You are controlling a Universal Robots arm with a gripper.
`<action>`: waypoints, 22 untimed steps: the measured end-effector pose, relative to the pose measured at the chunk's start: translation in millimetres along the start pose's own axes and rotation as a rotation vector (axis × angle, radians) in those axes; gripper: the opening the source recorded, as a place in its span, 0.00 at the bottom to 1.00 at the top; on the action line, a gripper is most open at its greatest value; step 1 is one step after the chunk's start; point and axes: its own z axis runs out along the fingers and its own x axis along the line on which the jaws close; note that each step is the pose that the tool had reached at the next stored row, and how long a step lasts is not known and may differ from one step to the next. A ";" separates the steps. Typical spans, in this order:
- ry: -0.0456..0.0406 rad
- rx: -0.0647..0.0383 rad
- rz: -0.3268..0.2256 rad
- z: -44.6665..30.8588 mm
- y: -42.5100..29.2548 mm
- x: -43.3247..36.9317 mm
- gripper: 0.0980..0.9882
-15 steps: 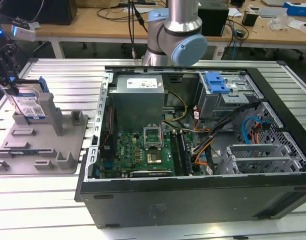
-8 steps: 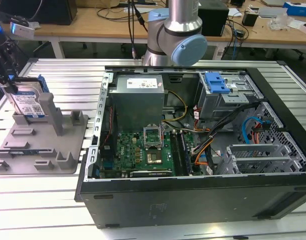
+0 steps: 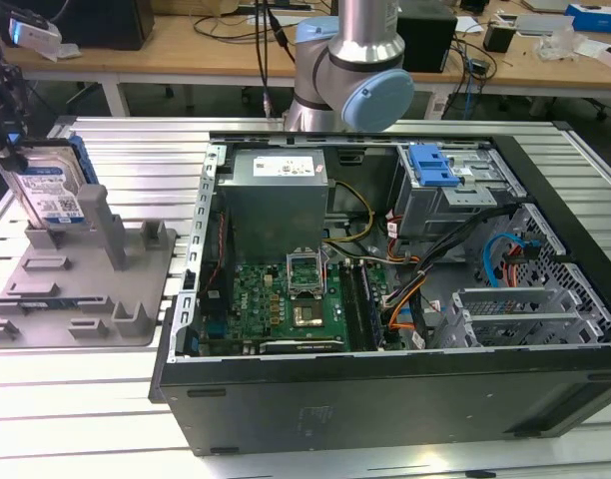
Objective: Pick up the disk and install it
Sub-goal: 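Pick up the disk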
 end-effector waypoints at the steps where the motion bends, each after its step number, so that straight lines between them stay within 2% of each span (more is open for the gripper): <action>1: 0.0000 0.000 -0.003 -4.0 0.0 0.0 0.30; 3: -0.0001 0.000 -0.008 -13.8 -0.1 0.0 0.30; 7: 0.0000 0.000 -0.014 -25.5 -0.1 -0.1 0.30; 9: 0.0000 0.000 -0.017 -34.8 -0.2 -0.1 0.30; 12: -0.0001 0.000 -0.022 -52.2 -0.3 -0.2 0.30; 13: -0.0001 0.000 -0.024 -63.1 -0.4 -0.2 0.30; 17: -0.0001 0.000 -0.028 -82.9 -0.4 -0.3 0.30; 19: -0.0001 0.000 -0.031 -98.9 -0.4 -0.3 0.30; 21: 0.0000 0.000 -0.032 -109.2 -0.5 -0.3 0.30; 22: -0.0001 0.000 -0.034 -123.6 -0.5 -0.4 0.30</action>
